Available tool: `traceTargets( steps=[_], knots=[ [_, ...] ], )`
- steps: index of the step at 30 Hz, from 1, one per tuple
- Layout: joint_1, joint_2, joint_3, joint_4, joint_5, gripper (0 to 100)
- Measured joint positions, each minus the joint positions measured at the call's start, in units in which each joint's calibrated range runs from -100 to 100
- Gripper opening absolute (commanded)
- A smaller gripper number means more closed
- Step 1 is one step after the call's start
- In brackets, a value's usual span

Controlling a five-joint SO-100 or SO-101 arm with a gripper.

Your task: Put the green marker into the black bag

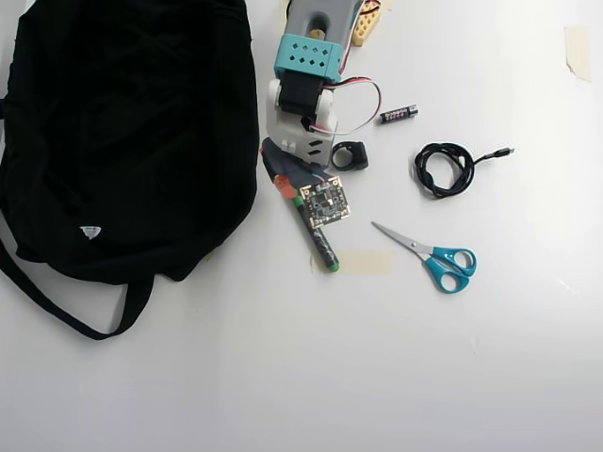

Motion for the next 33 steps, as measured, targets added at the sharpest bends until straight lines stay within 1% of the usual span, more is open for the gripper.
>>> traceTargets(
  steps=[6, 14, 33],
  knots=[
    [-0.15, 0.0, 0.0, 0.0, -0.54, 3],
    [-2.72, 0.0, 0.0, 0.0, -0.54, 3],
    [-2.57, 0.0, 0.0, 0.0, -0.49, 3]
  ],
)
